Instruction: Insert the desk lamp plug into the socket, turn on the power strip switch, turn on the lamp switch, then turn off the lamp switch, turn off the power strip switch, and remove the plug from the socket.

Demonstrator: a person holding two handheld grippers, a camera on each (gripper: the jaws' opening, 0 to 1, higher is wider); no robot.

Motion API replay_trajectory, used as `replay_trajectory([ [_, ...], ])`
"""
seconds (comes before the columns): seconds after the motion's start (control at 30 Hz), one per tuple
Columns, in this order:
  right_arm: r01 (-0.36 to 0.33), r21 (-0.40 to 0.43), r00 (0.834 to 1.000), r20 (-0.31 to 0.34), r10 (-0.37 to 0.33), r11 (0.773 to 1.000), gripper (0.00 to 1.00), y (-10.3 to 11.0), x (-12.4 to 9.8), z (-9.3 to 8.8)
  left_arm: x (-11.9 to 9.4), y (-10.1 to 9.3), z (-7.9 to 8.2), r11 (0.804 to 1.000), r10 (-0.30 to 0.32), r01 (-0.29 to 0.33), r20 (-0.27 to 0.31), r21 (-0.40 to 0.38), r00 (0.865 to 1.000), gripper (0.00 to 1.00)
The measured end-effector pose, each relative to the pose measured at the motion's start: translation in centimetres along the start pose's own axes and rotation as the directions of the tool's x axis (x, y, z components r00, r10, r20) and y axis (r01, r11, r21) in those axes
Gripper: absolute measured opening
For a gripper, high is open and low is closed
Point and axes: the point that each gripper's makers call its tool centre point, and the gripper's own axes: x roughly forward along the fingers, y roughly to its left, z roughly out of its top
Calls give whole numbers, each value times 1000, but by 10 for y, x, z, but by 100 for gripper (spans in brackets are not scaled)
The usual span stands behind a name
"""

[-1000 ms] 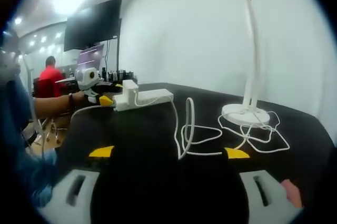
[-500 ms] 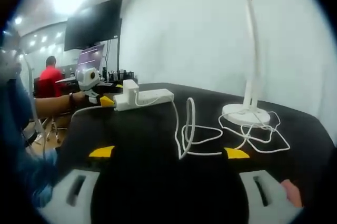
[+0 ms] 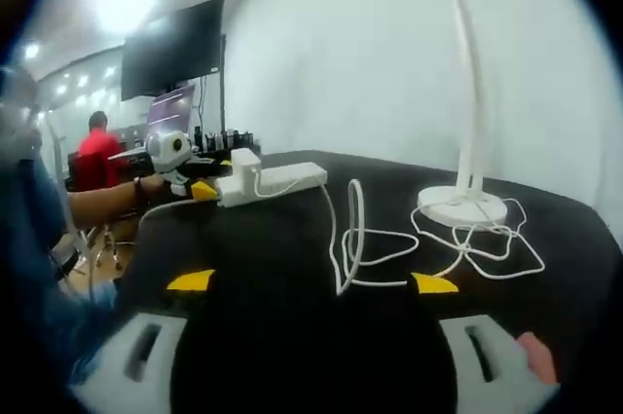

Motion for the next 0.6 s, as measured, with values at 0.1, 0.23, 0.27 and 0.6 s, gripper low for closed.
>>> replay_trajectory([
  [0.1,-13,-19,1000,-6,12,1000,69,2,0,13,0,0,0,1000,0,0,0,0,1000,46],
  [0.23,-31,-76,1000,2,31,997,59,5,0,39,2,-3,1,1000,0,0,1,-1,1000,46],
  [0.27,-40,-94,999,5,40,995,56,6,1,49,2,-6,2,1000,0,0,2,-1,1000,46],
  [0.6,-126,-145,992,-30,123,981,38,19,18,91,0,0,1,1000,1,-1,4,-4,1000,46],
])
